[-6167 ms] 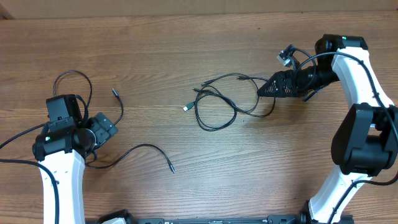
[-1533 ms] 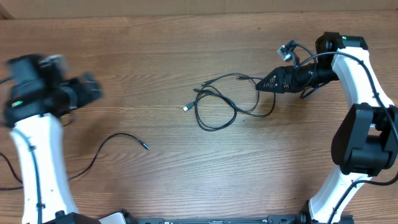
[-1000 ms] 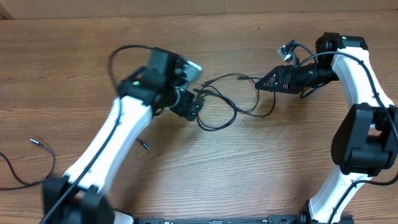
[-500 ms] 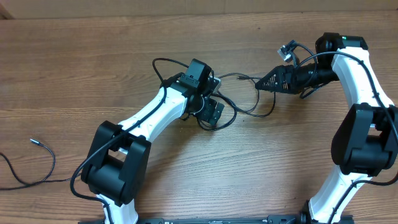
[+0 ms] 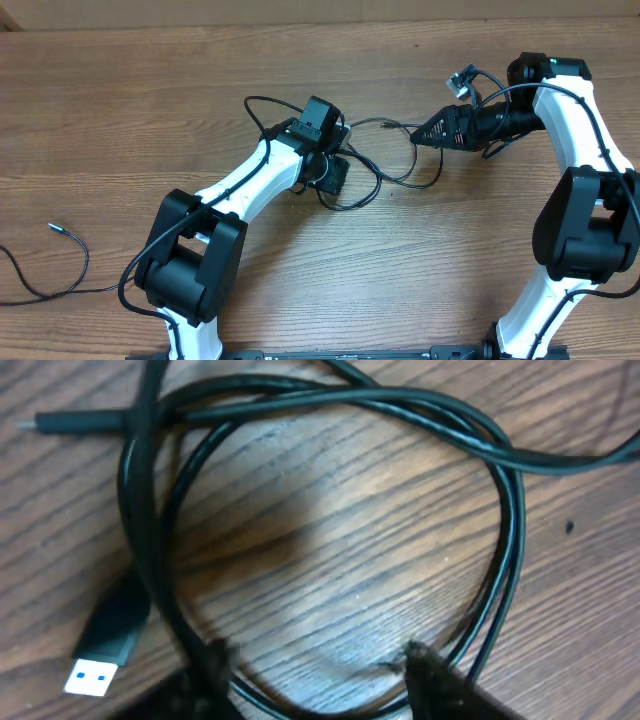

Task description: Untangle cables

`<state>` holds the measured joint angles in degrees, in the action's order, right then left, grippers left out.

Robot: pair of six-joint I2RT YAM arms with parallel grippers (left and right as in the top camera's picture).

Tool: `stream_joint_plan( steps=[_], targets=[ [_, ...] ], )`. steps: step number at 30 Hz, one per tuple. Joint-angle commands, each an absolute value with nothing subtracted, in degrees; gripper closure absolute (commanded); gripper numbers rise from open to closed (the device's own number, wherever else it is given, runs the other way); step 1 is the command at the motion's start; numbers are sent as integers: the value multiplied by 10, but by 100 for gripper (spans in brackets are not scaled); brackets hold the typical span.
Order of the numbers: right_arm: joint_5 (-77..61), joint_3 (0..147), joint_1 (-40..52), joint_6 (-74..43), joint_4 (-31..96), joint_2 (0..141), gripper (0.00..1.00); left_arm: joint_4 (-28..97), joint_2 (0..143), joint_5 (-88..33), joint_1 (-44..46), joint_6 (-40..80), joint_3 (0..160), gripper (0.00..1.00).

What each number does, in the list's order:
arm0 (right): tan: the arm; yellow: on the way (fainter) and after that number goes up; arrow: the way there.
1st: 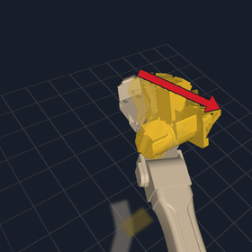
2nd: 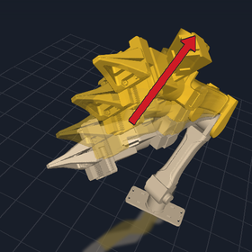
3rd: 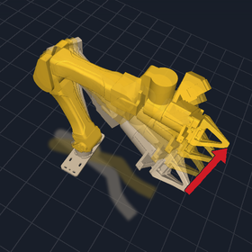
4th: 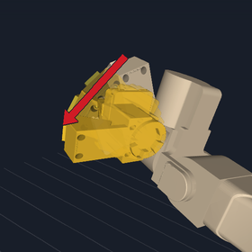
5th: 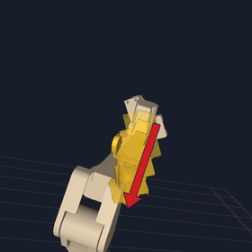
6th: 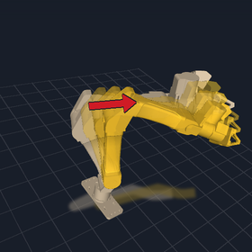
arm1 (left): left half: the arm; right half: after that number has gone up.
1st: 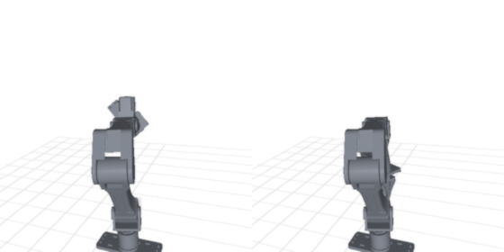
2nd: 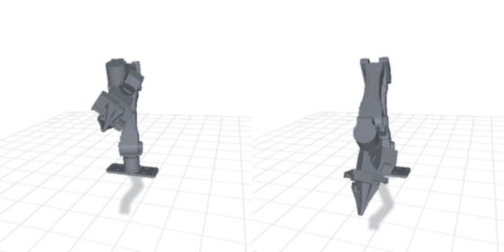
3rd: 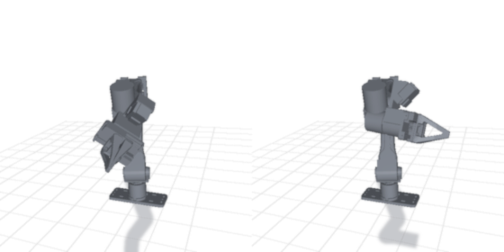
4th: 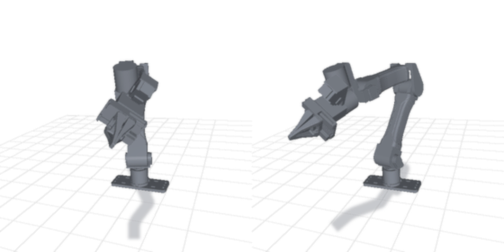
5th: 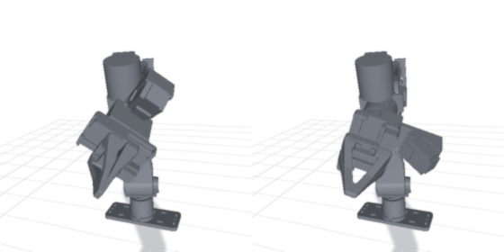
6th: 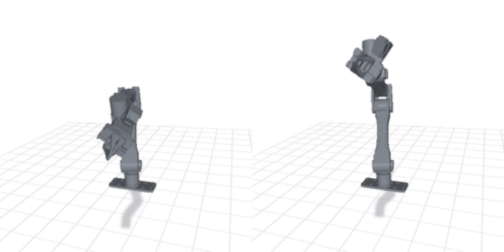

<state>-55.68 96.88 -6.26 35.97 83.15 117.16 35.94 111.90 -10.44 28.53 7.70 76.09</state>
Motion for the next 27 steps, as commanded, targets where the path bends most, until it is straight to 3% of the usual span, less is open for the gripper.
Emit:
stream_joint_plan(
  steps=[1,2,8,15,27],
  targets=[
    [-567,983,-61,360,831,1147,0,357,1128,-101,289,84,768,82],
    [-567,983,-61,360,832,1147,0,358,1128,-101,289,84,768,96],
    [-562,983,-61,360,840,1147,0,416,1111,-101,270,126,818,96],
    [-560,983,-61,360,841,1147,0,579,1049,-102,250,133,1026,96],
    [-565,983,-61,353,856,1147,0,594,962,-137,251,141,1178,96]
  ],
)
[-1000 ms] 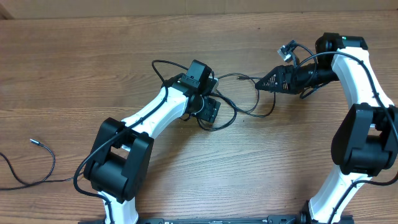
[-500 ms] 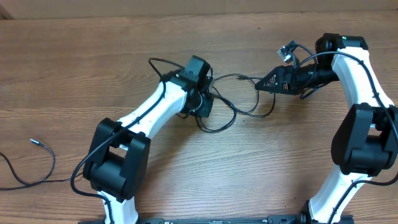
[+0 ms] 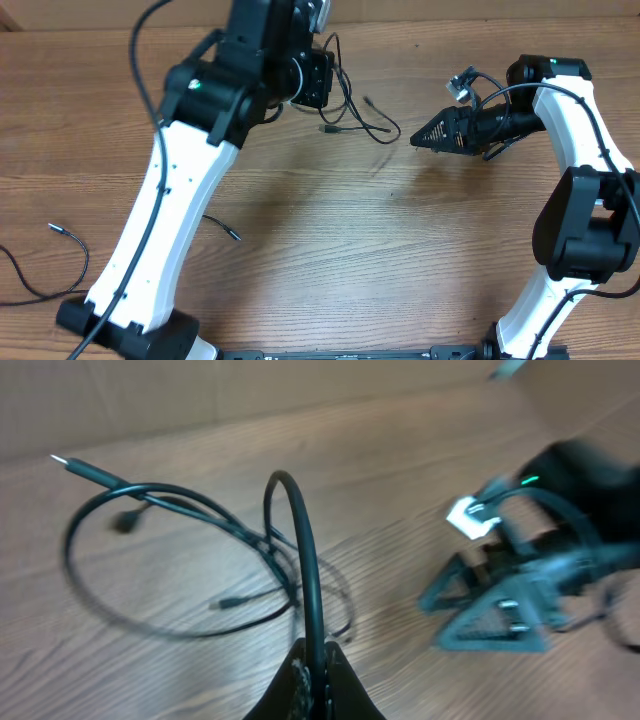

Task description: Untangle cables

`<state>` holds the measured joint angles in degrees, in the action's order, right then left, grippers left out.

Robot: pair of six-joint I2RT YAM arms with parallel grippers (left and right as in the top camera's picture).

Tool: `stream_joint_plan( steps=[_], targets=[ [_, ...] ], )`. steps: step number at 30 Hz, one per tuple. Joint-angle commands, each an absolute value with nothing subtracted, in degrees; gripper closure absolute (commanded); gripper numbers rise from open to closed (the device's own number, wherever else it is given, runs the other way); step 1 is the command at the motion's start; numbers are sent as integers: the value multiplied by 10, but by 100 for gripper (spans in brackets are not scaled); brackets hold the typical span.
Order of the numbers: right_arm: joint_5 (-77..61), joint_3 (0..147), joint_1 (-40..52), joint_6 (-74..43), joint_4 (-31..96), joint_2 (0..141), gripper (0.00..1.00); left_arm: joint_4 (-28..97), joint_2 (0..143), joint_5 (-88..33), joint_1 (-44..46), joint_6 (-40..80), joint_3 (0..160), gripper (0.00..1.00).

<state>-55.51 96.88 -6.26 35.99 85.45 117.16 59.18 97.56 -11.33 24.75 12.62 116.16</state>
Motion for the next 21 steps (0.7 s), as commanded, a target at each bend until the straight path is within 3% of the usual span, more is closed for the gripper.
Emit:
stream_joint_plan(
  steps=[1,11,21],
  targets=[
    [-566,983,-61,343,854,1147,0,594,959,-136,251,141,1178,96],
    [-570,983,-37,299,824,1127,0,615,959,-137,252,142,1178,96],
    [-484,983,44,299,764,1049,2,649,959,-158,252,128,1178,96]
  ],
)
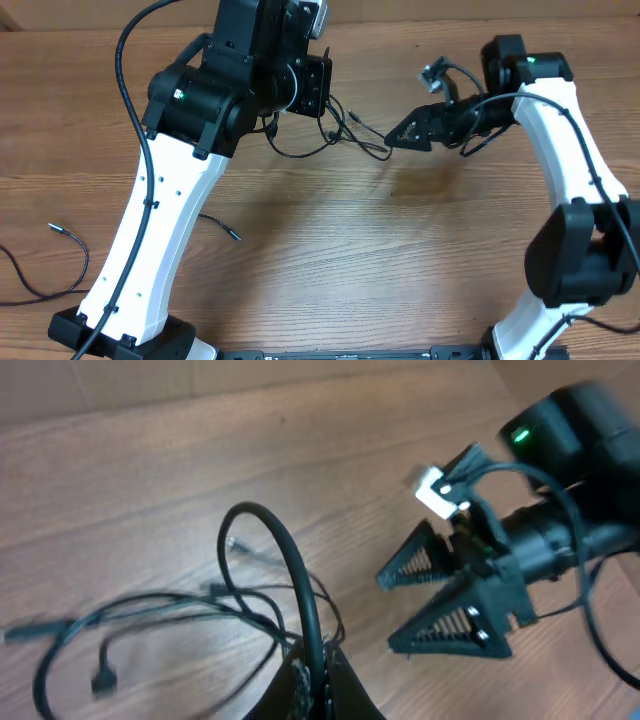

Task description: Untangle cables

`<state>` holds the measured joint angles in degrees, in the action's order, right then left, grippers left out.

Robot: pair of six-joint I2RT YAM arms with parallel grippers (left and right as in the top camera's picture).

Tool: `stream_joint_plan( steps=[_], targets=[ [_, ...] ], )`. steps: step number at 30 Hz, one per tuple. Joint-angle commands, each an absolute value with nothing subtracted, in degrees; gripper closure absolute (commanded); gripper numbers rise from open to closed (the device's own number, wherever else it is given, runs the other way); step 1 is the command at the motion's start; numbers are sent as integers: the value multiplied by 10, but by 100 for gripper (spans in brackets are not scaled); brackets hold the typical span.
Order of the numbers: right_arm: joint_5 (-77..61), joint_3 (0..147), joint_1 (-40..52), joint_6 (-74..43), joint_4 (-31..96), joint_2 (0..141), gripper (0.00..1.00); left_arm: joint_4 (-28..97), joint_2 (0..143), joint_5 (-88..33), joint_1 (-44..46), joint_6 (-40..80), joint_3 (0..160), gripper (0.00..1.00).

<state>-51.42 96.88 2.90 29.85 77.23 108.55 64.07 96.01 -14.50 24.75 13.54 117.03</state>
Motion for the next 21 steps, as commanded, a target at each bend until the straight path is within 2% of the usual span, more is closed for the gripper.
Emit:
stream_joint_plan(
  steps=[1,6,10,13,17,21],
  targets=[
    [-477,983,52,299,759,1041,3,653,959,-163,252,128,1178,96],
    [-460,983,93,301,734,1022,5,652,959,-227,253,129,1178,96],
    [-462,983,112,300,707,1022,14,641,959,-248,256,145,1178,96],
    [-466,983,126,300,686,1022,24,626,959,-271,259,155,1178,96],
    [-466,983,142,300,675,1022,33,620,959,-286,263,155,1178,96],
    [-465,983,148,300,668,1022,54,621,959,-285,264,155,1178,96]
  ],
)
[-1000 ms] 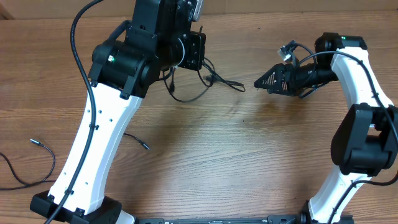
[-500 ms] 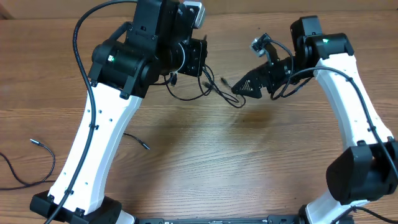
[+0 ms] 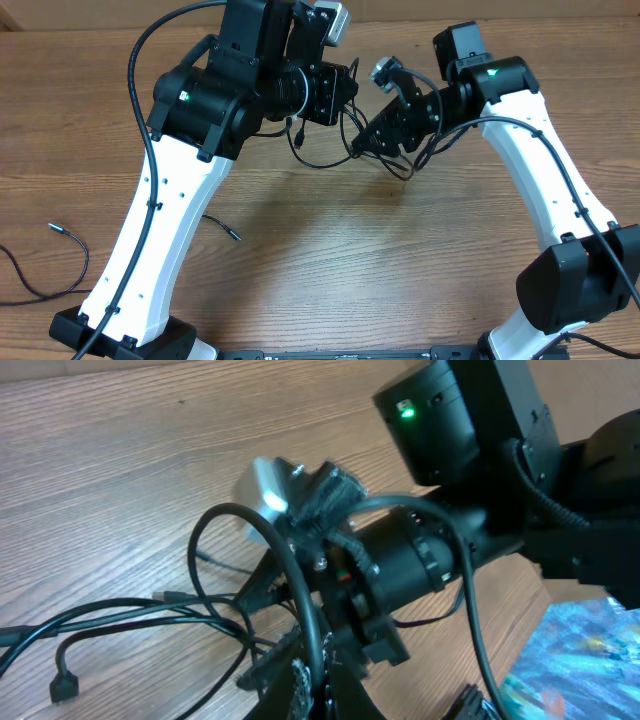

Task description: Untangle cables

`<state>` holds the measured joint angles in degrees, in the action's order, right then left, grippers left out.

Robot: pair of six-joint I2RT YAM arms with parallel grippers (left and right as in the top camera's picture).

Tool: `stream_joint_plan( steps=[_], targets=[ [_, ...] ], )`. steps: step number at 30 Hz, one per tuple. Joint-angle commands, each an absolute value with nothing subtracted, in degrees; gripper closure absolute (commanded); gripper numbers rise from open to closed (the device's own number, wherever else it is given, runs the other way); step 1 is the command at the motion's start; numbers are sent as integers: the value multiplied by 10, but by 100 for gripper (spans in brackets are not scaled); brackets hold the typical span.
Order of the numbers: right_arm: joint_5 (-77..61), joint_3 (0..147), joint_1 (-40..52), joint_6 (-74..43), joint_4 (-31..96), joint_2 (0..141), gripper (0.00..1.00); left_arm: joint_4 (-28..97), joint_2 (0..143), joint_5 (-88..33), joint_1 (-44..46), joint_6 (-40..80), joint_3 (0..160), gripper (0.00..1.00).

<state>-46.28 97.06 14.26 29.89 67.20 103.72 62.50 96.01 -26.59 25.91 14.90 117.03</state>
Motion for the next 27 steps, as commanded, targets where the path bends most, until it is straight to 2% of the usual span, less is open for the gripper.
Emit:
stream_joint_plan(
  steps=[1,2,5,10,18,21,27],
  targets=[
    [-465,983,148,300,667,1022,61,622,959,-284,264,155,1178,96],
    [-465,983,148,300,666,1022,65,622,959,-283,264,155,1178,96],
    [-465,983,148,300,667,1022,85,623,959,-279,263,155,1178,96],
    [-465,983,148,298,671,1022,95,628,959,-220,263,165,1178,96],
    [-465,983,147,299,702,1022,96,677,959,51,262,345,1178,96],
    [-466,983,147,300,709,1022,96,688,959,94,261,368,1178,96],
    [-478,983,147,300,710,1009,96,721,959,96,243,369,1178,96]
  ],
)
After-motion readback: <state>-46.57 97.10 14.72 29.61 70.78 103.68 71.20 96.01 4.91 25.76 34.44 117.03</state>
